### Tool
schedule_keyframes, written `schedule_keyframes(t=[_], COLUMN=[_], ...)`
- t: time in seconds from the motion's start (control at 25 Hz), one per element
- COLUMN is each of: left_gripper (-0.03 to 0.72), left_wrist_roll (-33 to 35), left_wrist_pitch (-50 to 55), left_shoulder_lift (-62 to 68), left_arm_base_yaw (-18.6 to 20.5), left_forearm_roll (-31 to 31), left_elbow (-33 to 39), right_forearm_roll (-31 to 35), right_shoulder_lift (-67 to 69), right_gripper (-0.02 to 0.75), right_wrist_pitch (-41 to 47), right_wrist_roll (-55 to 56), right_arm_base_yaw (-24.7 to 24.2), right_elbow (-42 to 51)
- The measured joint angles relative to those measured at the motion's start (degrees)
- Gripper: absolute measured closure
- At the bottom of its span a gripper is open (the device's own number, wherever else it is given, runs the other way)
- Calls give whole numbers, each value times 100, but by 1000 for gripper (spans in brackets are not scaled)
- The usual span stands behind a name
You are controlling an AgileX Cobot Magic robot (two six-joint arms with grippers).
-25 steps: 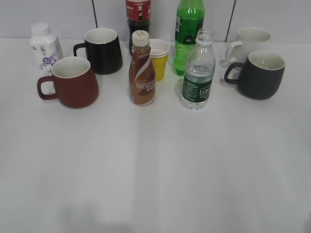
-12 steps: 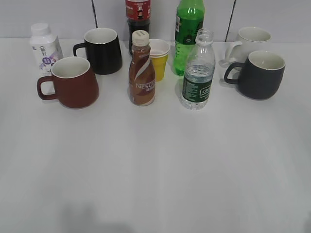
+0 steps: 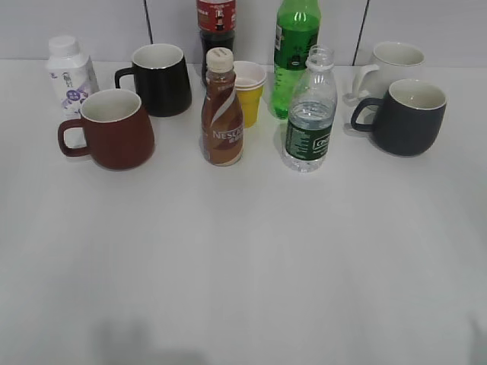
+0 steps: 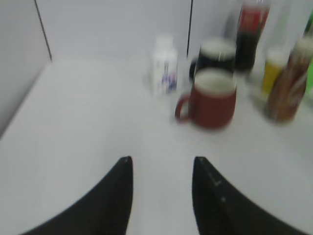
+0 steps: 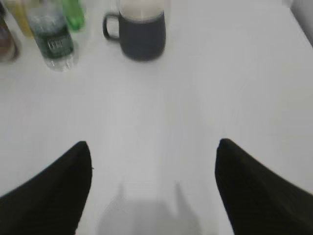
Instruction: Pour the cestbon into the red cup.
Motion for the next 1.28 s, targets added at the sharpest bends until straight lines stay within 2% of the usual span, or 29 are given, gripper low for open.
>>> schedule_keyframes(t=[0.2,0.4,0.6,0.76,0.92,1.12,1.28], left_gripper=[379,379,379,379,379,379,379], left_wrist_roll=[0,0,0,0,0,-25,-626], left_wrist_pitch=[-1418,-2887,-5045,-6417,-7596,-8754,-9126], left_shoulder_lift=[378,1186,2346,3639,5202,6680,7510], left_arm_base_yaw=[-2,-6,-6,-6,-6,-6,-6], left_forearm_roll=[-38,-38,-66,-162,-319,-250,169], left_elbow=[70,621,1159,1211,1211,1218,1218], right_forearm_roll=[413,471,471,473,478,460,473], right_shoulder_lift=[506,1401,2155,2967,3910,5130,5739], right_gripper=[148,148,175,243,266,269,270], right_wrist_pitch=[-1536,-2553,-3538,-4112,-4628,-5438,-6219], right_wrist_roll=[0,-52,-375,-477,-586,-701,-712], right_arm_base_yaw=[0,33,451,853,1102,1131,1226], right_elbow=[36,130,136,136,136,141,141])
